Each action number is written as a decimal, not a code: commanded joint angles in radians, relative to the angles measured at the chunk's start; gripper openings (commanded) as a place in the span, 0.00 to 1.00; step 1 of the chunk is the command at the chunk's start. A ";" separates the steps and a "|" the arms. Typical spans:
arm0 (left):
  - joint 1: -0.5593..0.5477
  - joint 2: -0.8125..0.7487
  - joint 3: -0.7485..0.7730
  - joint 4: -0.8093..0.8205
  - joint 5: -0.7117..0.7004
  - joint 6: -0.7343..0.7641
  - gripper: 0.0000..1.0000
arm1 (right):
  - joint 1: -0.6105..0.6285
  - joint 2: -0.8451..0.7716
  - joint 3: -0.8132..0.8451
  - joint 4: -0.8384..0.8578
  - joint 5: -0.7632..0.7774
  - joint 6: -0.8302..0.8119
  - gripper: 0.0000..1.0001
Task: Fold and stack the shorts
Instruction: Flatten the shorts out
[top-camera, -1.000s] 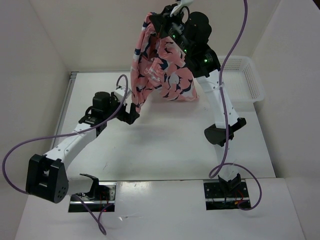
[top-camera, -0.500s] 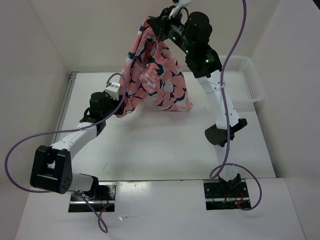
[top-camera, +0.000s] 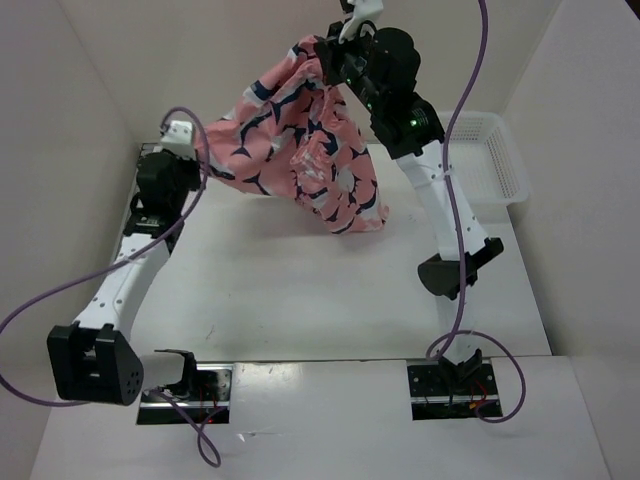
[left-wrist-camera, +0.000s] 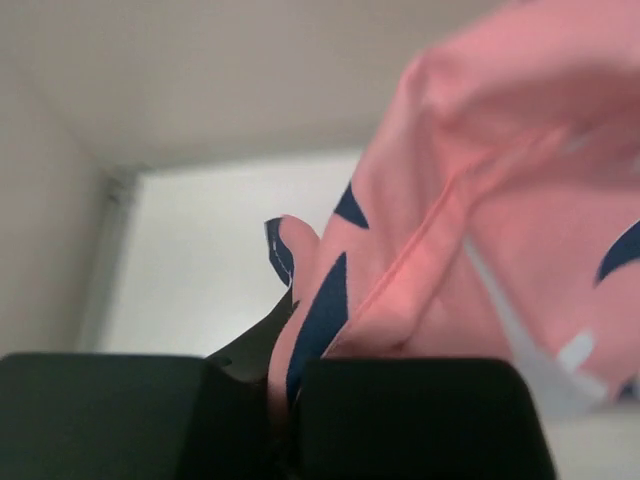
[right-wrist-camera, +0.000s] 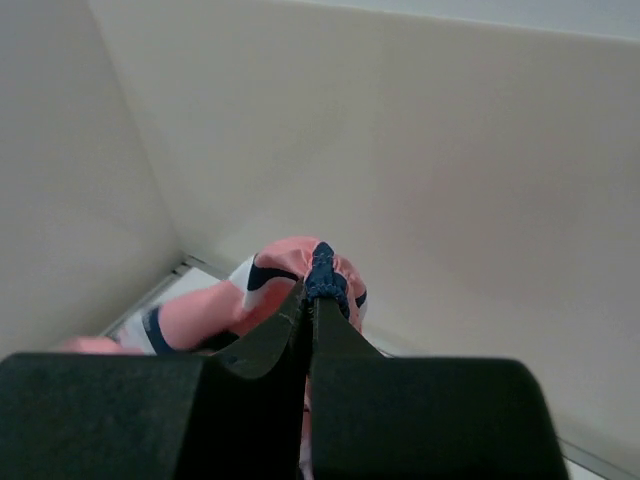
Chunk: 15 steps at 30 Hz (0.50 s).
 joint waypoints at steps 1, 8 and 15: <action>0.022 -0.107 0.141 0.082 -0.140 0.003 0.00 | 0.009 -0.164 -0.061 0.063 0.049 -0.081 0.00; 0.122 -0.247 0.325 0.146 -0.219 0.003 0.00 | 0.009 -0.409 -0.264 -0.024 -0.180 -0.202 0.00; 0.244 -0.339 0.442 0.168 -0.208 0.003 0.00 | 0.009 -0.502 -0.209 -0.116 -0.368 -0.216 0.00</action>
